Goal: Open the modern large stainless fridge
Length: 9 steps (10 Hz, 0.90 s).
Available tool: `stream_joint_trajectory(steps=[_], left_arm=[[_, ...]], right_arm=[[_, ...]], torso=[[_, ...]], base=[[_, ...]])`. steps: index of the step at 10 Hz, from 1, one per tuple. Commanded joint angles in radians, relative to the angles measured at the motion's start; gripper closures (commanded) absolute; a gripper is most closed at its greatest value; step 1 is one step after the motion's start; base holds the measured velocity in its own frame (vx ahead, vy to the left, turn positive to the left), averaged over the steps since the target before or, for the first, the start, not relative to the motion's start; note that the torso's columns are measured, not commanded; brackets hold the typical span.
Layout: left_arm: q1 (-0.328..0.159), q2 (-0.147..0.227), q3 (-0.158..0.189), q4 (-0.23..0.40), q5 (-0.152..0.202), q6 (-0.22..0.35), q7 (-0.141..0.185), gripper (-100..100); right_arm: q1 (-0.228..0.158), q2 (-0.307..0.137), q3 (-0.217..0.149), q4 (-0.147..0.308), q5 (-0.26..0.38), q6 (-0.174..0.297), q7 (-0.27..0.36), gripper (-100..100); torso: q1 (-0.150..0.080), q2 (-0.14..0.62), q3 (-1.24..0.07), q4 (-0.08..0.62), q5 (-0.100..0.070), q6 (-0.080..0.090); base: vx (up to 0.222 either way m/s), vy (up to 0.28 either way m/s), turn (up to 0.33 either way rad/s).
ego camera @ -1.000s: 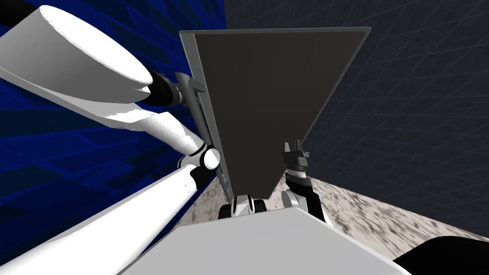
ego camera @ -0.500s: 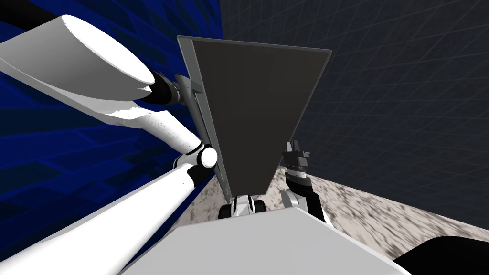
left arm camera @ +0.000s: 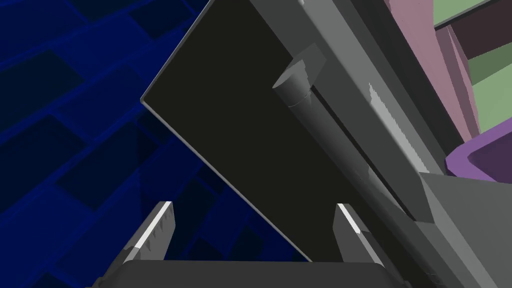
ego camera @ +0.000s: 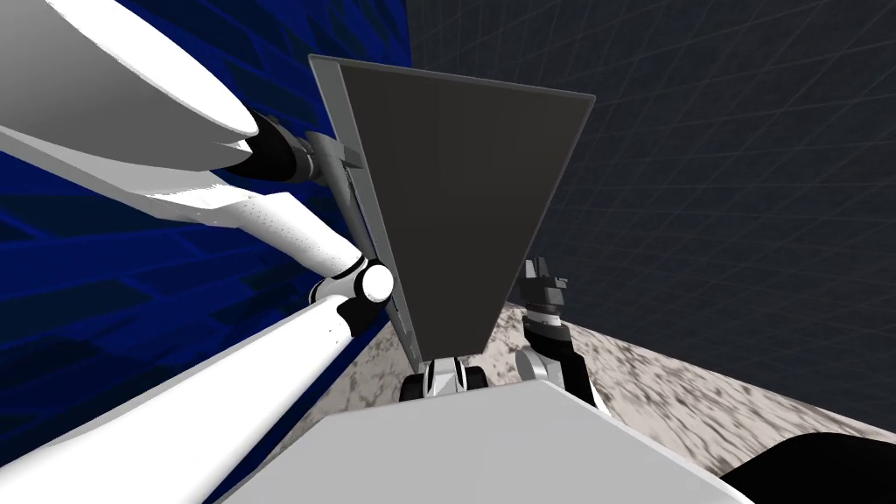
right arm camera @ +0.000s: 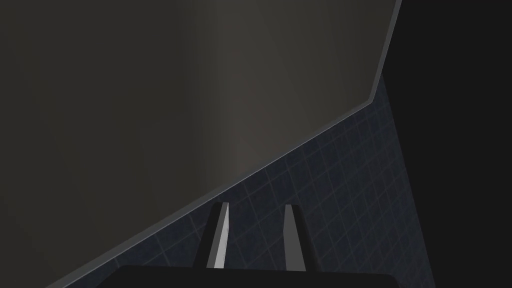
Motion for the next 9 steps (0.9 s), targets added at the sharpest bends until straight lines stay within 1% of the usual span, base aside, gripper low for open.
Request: stream_joint_trajectory(steps=[1,4,5,6,7,8,9], left_arm=[[-0.023,-0.006,-0.011,0.000,-0.023,0.023,0.000,-100],[-0.050,0.014,-0.022,0.001,-0.053,0.050,0.001,-100],[-0.031,0.011,-0.012,0.000,-0.050,0.043,0.001,-100],[-0.015,0.009,0.011,-0.012,-0.051,0.043,0.008,-100],[-0.011,0.008,0.016,-0.015,-0.050,0.042,0.010,-100],[-0.009,0.009,0.014,-0.011,-0.052,0.044,0.006,-100],[-0.025,0.013,-0.006,-0.002,-0.053,0.045,0.000,100]], right_arm=[[0.000,0.000,0.000,0.000,0.000,0.000,0.000,0],[0.000,0.000,0.000,0.000,0.000,0.000,0.000,0],[0.000,0.000,0.000,0.000,0.000,0.000,0.000,0],[0.000,0.000,0.000,0.000,0.000,0.000,0.000,0],[0.000,0.000,0.000,0.000,0.000,0.000,0.000,0],[0.000,0.000,0.000,0.000,0.000,0.000,0.000,0],[0.000,0.000,0.000,0.000,0.000,0.000,0.000,0]], torso=[[-0.004,0.000,-0.001,0.000,-0.002,0.001],[-0.012,-0.003,-0.005,0.004,-0.009,0.004],[-0.014,-0.002,-0.004,0.004,-0.010,0.004],[-0.010,-0.005,-0.006,0.003,-0.009,0.004],[0.002,-0.009,-0.009,0.001,-0.003,0.002],[0.010,-0.012,-0.010,-0.001,0.002,-0.001],[0.010,-0.008,-0.007,-0.002,0.004,-0.003]], base=[[-0.120,-0.143,0.078],[-0.124,-0.117,0.082],[-0.063,-0.037,0.073],[0.032,0.087,0.043],[0.089,0.130,-0.018],[0.039,0.059,-0.006],[-0.045,-0.074,0.007]])
